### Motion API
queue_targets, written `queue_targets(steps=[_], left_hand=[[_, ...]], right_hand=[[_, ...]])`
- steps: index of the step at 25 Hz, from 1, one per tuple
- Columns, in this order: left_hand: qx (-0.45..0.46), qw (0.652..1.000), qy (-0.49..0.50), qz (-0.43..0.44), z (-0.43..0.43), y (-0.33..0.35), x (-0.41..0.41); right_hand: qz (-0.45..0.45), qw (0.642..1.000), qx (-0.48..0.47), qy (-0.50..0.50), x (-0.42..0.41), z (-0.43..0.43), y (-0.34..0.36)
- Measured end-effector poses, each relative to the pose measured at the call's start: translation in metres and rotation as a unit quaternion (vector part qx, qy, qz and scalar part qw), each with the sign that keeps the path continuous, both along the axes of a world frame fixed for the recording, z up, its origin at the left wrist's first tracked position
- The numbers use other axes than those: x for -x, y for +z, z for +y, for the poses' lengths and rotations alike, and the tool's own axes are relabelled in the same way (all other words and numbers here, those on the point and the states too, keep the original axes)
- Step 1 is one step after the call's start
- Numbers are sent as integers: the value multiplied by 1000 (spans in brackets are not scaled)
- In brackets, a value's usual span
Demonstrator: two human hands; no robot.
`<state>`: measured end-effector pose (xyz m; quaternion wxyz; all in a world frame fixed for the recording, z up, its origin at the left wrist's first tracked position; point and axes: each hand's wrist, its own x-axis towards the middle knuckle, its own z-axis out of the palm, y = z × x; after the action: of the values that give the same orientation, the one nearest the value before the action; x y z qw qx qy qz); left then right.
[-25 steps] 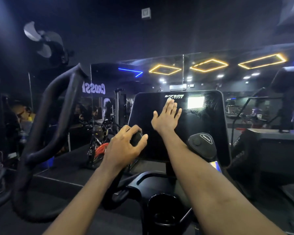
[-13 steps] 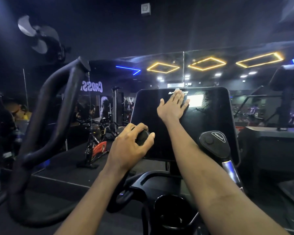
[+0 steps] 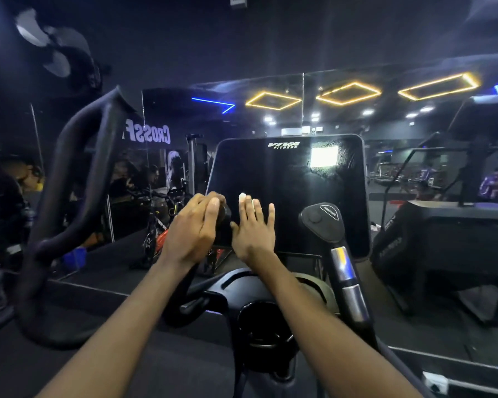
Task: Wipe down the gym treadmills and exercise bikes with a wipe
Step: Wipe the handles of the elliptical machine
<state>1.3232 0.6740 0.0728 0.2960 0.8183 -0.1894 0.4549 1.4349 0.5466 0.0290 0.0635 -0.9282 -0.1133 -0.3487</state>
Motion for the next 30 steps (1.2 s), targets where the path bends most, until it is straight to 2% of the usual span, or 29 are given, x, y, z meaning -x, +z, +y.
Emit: queue_targets(steps=[6, 9, 17, 20, 24, 27, 30], left_hand=[[4, 1000, 21, 8, -5, 0, 4], [7, 1000, 24, 1, -5, -1, 4], [2, 999, 41, -4, -10, 0, 8], [3, 999, 44, -8, -11, 0, 7], [11, 999, 37, -19, -9, -1, 5], [42, 998, 34, -9, -9, 1, 7], [10, 1000, 24, -3, -11, 3, 12]], right_hand=[[-65, 996, 23, 55, 35, -11, -54], [-44, 994, 54, 85, 37, -11, -56], [-14, 989, 62, 131, 34, 2, -52], [5, 993, 26, 115, 36, 9, -54], [8, 987, 90, 130, 36, 20, -62], [0, 995, 63, 80, 29, 21, -44], [10, 997, 46, 68, 24, 23, -44]])
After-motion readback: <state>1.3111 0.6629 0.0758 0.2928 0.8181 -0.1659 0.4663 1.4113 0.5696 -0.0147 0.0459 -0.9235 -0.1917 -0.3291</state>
